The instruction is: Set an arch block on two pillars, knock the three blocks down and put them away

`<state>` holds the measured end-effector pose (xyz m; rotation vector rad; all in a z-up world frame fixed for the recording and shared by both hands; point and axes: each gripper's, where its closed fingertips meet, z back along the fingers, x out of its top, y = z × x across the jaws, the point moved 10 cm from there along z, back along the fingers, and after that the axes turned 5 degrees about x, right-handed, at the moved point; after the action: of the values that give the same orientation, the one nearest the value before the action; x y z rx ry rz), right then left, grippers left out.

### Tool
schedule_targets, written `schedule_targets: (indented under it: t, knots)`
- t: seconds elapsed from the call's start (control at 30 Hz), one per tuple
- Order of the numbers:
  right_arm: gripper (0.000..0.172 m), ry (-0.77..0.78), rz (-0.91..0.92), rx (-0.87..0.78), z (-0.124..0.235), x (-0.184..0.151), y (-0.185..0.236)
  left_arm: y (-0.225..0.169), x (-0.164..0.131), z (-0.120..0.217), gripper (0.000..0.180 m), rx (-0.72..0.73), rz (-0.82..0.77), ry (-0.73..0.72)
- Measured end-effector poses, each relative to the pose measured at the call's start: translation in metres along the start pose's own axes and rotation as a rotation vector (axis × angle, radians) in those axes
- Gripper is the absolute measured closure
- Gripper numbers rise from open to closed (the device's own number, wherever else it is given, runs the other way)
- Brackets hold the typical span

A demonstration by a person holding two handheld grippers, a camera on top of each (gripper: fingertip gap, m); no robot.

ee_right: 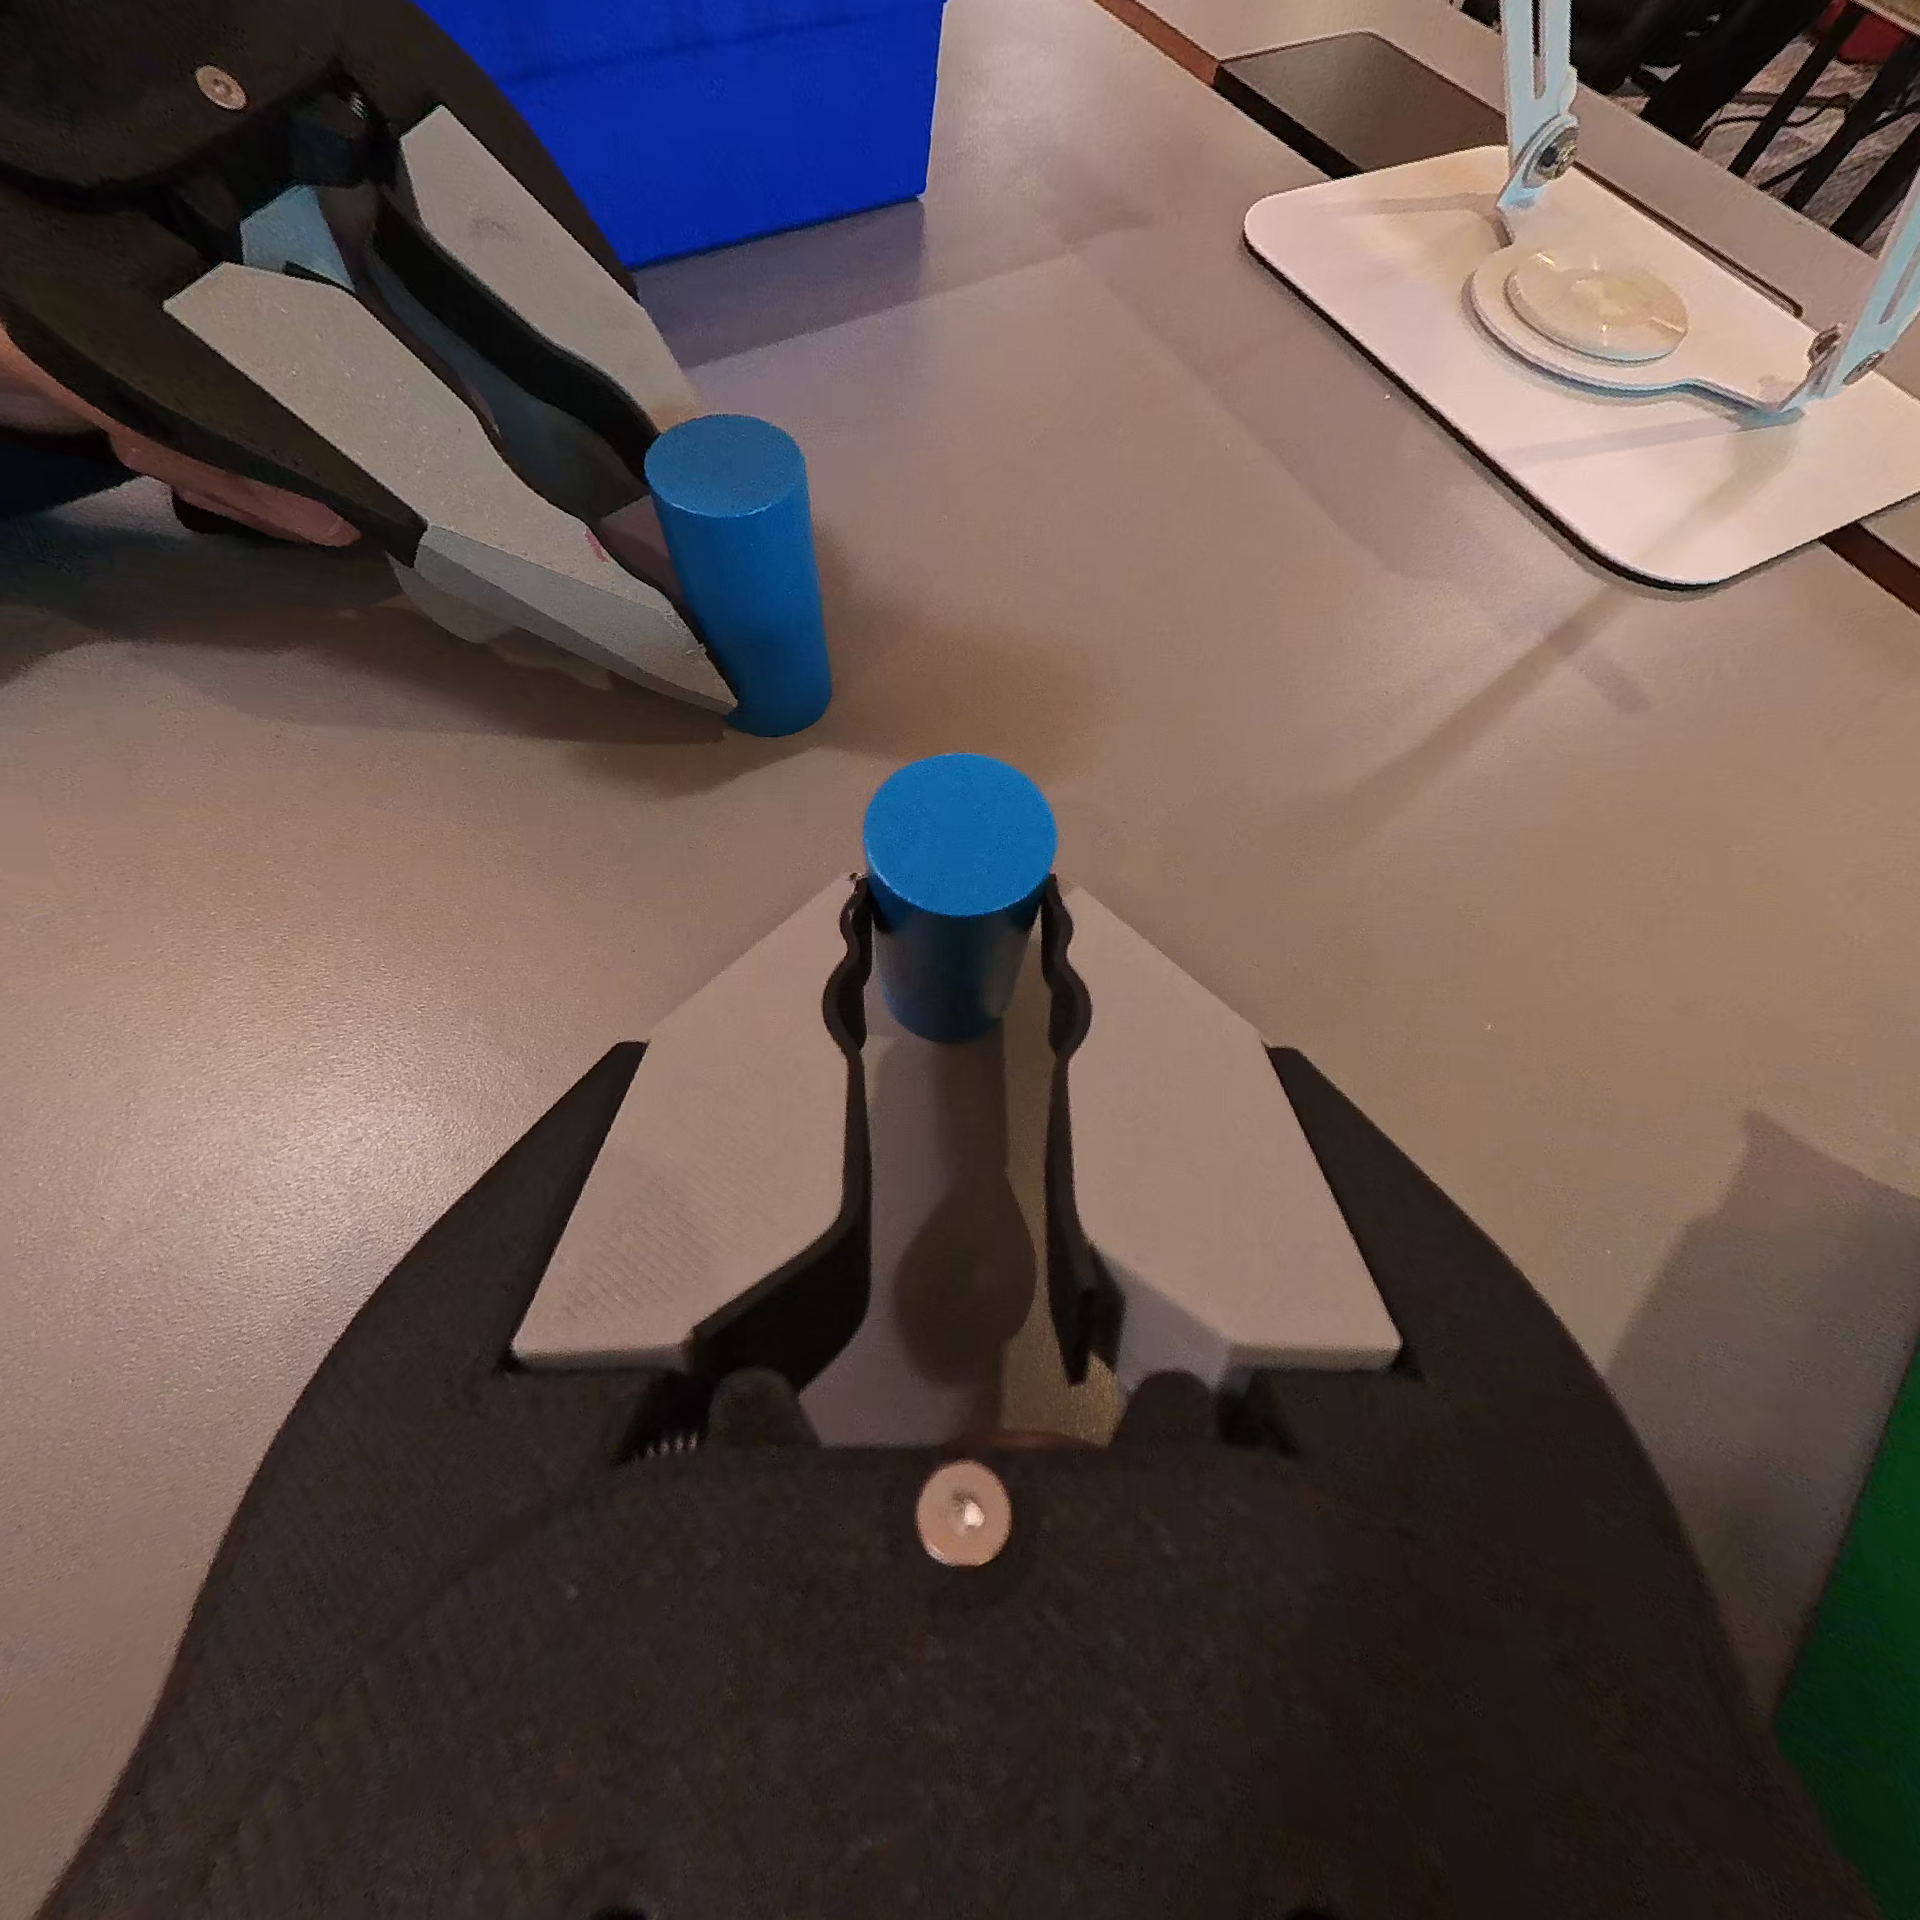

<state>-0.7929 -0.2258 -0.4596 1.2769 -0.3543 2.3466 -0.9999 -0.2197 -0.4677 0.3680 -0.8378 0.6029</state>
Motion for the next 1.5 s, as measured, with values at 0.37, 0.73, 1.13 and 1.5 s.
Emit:
schedule_targets:
  t: [0.37,0.73,1.13,1.5]
  knots:
    - [0.116,-0.139,0.004,0.047,0.015,0.011,0.005,-0.005,-0.001,0.004,0.108,0.042,0.0,-0.008]
    - [0.1,-0.416,0.077,-0.055,0.049,0.032,0.014,-0.024,0.003,0.04,0.089,0.165,0.083,-0.157]
    - [0.108,-0.471,0.05,-0.127,0.059,0.036,0.013,0.078,0.043,0.208,0.102,0.492,0.281,-0.41]
    - [0.112,-0.421,0.107,-0.119,0.05,0.037,0.023,0.233,-0.058,0.132,0.121,0.785,0.447,0.356]
